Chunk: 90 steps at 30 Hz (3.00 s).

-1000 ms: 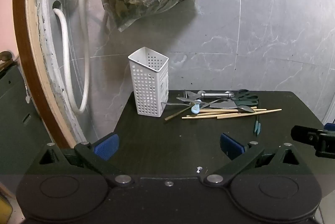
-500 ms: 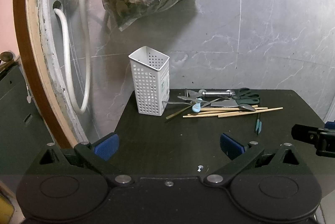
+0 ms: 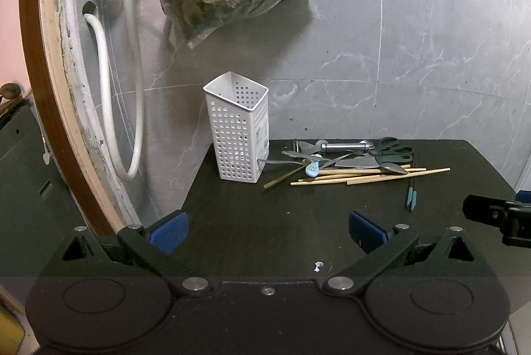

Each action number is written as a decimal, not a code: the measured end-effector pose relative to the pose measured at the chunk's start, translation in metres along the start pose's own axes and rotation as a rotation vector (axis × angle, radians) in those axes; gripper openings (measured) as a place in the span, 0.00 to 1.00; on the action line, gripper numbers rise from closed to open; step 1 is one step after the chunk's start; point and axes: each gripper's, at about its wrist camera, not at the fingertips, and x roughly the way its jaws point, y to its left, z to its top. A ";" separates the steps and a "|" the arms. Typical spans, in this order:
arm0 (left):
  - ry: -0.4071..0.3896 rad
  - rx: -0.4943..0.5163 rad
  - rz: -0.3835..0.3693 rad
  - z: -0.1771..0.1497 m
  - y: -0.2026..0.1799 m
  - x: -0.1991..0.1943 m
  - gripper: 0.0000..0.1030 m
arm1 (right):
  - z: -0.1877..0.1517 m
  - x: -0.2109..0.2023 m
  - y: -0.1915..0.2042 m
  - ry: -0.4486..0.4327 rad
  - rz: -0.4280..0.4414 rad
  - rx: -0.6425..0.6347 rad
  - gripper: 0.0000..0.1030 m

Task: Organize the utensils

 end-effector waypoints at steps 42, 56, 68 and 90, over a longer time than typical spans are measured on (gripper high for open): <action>0.027 0.017 0.019 -0.003 -0.005 0.010 1.00 | 0.000 0.005 -0.005 0.015 0.012 0.010 1.00; 0.094 -0.014 0.043 -0.002 -0.010 0.024 1.00 | 0.004 0.016 -0.012 0.057 0.026 -0.002 1.00; 0.150 -0.104 0.164 -0.002 -0.005 0.049 1.00 | -0.001 0.027 -0.038 0.129 0.088 -0.034 1.00; -0.063 0.179 -0.029 0.076 0.048 0.257 1.00 | 0.020 0.104 0.029 0.203 -0.159 0.065 1.00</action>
